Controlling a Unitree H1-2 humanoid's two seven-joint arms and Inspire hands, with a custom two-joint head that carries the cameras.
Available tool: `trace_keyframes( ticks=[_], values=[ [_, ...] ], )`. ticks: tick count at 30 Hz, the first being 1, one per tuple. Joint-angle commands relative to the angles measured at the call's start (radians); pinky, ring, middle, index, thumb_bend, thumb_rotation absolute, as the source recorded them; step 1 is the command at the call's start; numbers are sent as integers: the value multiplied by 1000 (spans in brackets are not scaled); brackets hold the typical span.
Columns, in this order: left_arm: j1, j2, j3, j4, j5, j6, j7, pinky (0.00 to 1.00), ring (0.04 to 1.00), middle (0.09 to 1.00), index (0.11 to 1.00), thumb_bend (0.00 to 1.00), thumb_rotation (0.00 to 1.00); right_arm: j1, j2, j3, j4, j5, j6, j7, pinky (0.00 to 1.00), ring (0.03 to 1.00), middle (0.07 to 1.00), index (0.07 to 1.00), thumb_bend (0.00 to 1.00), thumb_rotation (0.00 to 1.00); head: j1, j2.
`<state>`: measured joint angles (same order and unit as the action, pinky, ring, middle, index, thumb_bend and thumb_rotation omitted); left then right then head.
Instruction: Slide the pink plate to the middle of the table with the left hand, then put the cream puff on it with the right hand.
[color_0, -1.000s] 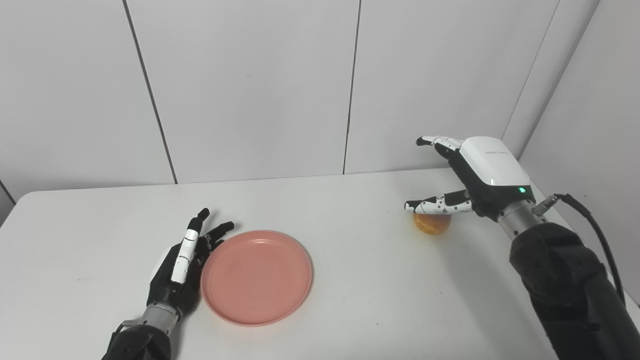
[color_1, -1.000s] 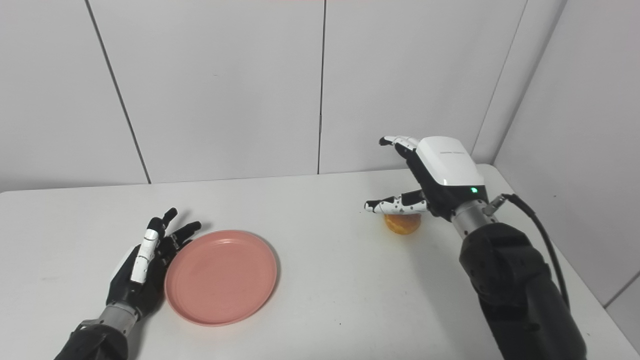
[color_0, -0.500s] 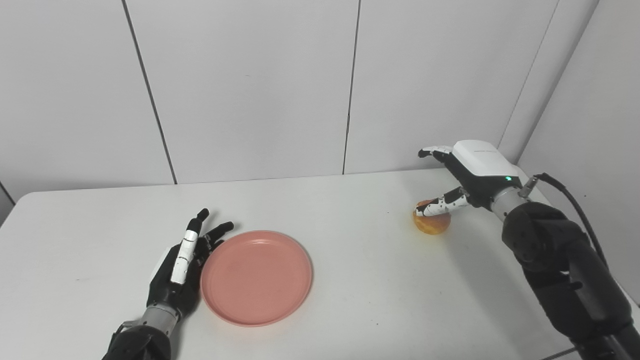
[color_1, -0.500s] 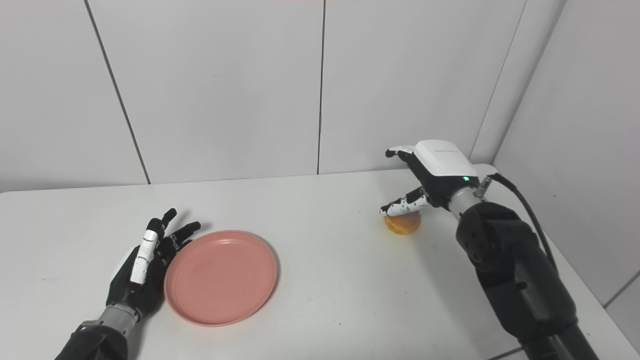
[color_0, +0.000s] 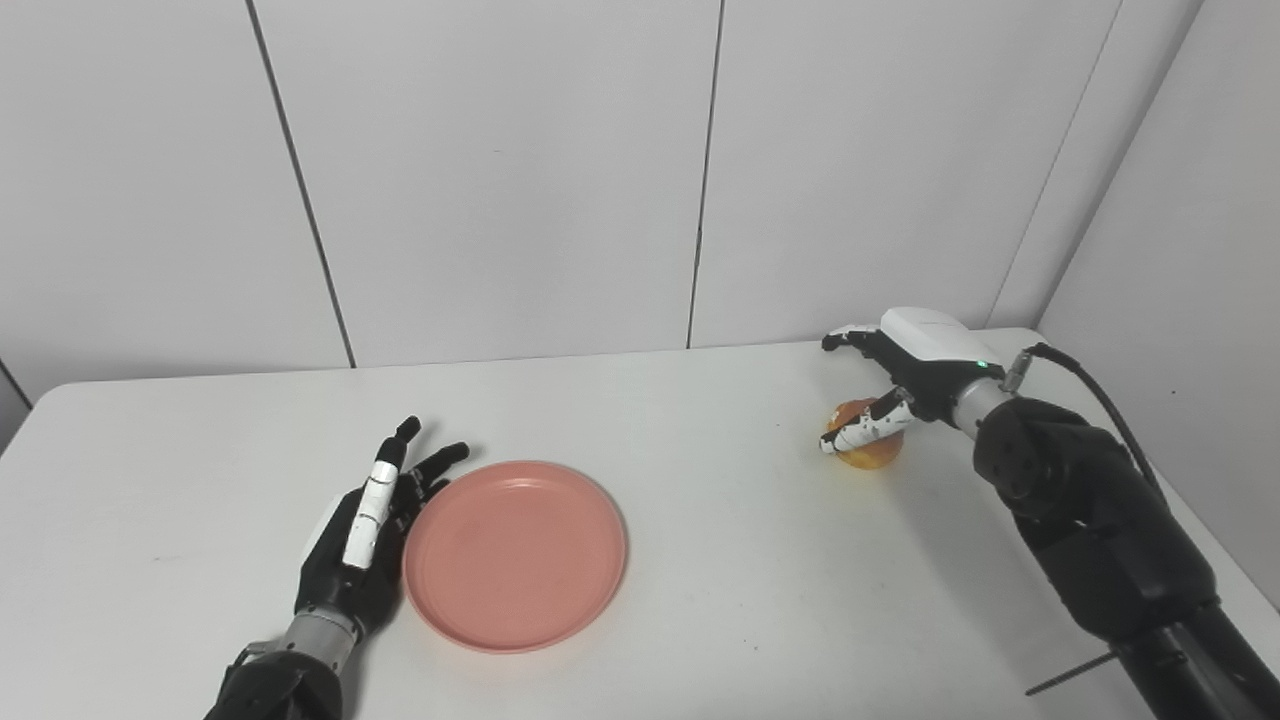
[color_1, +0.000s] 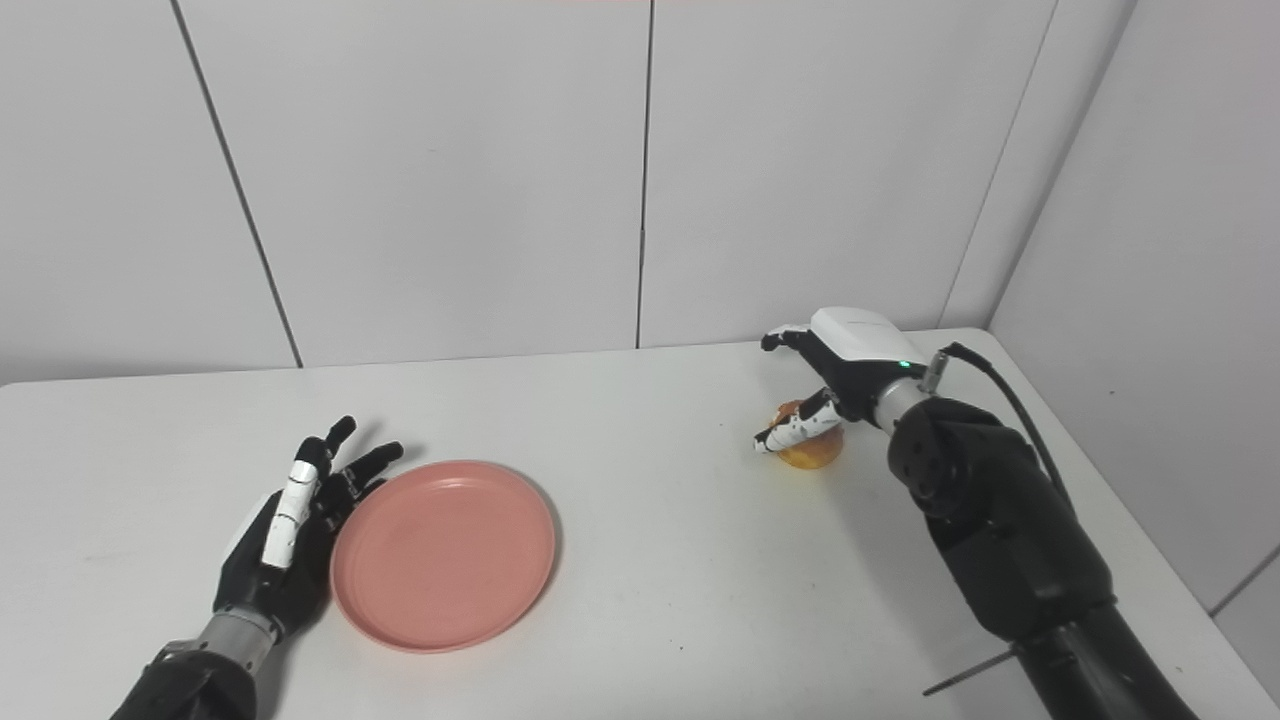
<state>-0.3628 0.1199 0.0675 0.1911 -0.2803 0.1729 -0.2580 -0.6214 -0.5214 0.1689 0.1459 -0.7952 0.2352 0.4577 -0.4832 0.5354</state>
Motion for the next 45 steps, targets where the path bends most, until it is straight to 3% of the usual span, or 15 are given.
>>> trace_keyframes(
  ticks=[1, 24, 37, 45],
  values=[
    [-7, -6, -7, -8, -4, -24, -11, 990, 964, 803, 1000, 779, 829, -60, -15, -1, 1, -3, 23, -28, 603, 804, 871, 817, 1000, 361, 0, 0],
    [-3, -1, -5, -10, -11, -17, -24, 993, 963, 805, 1000, 785, 821, -80, -74, 90, 111, -35, 10, -83, 671, 823, 875, 821, 1000, 342, 6, 2],
    [5, 0, -9, -30, -15, -2, -20, 1000, 960, 802, 1000, 766, 819, -76, -73, 108, 157, -30, 17, -102, 665, 821, 862, 813, 1000, 325, 13, 8],
    [4, 1, -10, -23, -20, -7, -29, 1000, 964, 816, 1000, 771, 815, -67, -51, 75, 191, 42, -6, -157, 581, 722, 785, 760, 1000, 263, 17, 10]
  ],
)
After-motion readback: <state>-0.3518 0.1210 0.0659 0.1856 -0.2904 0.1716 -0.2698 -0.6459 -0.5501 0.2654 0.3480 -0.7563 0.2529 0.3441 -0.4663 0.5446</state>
